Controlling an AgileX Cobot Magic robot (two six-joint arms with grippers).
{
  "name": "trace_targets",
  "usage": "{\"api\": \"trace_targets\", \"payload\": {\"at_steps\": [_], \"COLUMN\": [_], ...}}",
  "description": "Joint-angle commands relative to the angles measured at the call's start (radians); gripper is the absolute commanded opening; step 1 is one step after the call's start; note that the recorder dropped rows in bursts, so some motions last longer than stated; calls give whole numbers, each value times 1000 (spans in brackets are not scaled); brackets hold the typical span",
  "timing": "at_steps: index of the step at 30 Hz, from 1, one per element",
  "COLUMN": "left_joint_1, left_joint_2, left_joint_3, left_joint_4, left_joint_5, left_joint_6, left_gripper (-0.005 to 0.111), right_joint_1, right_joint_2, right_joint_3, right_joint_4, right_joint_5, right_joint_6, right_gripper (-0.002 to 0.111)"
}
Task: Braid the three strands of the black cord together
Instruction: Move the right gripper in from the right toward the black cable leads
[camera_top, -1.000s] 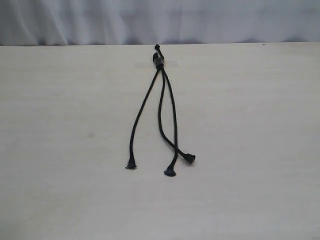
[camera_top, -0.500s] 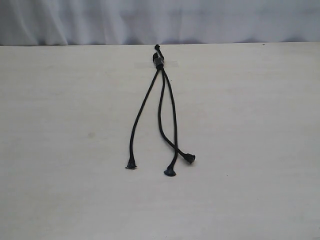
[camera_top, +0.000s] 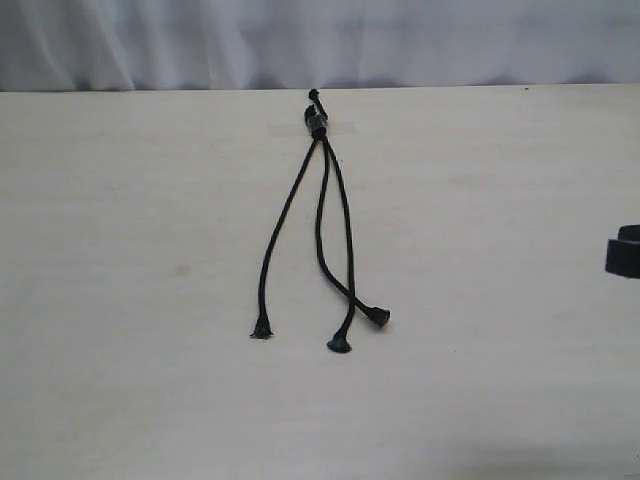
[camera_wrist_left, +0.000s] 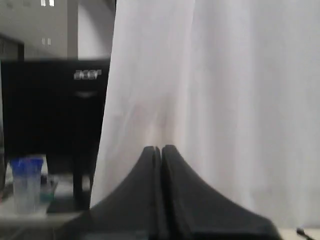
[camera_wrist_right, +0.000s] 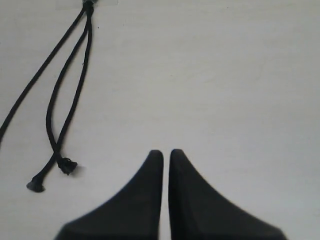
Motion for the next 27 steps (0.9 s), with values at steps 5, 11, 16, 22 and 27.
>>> {"api": "trace_targets", "payload": {"at_steps": [5, 11, 16, 22, 27], "left_joint_1": [2, 2, 2, -76, -266], "left_joint_2": [353, 708, 962, 1181, 1220], "left_joint_3": [-270, -463, -613, -633, -633], "left_joint_4": [-7, -192, -451, -436, -382], "left_joint_5": [633, 861, 987, 963, 845], "left_joint_6": [-41, 172, 436, 411, 281], "left_gripper": [0, 0, 0, 0, 0], "right_joint_1": [5, 33, 178, 342, 429], "right_joint_2": [377, 623, 761, 916, 1023], "right_joint_3": [-178, -277, -369, -517, -599], "right_joint_4": [241, 361, 344, 252, 127], "right_joint_5": [172, 222, 207, 189, 181], "right_joint_6": [-212, -375, -394, -390, -278], "right_gripper": [4, 4, 4, 5, 22]}}
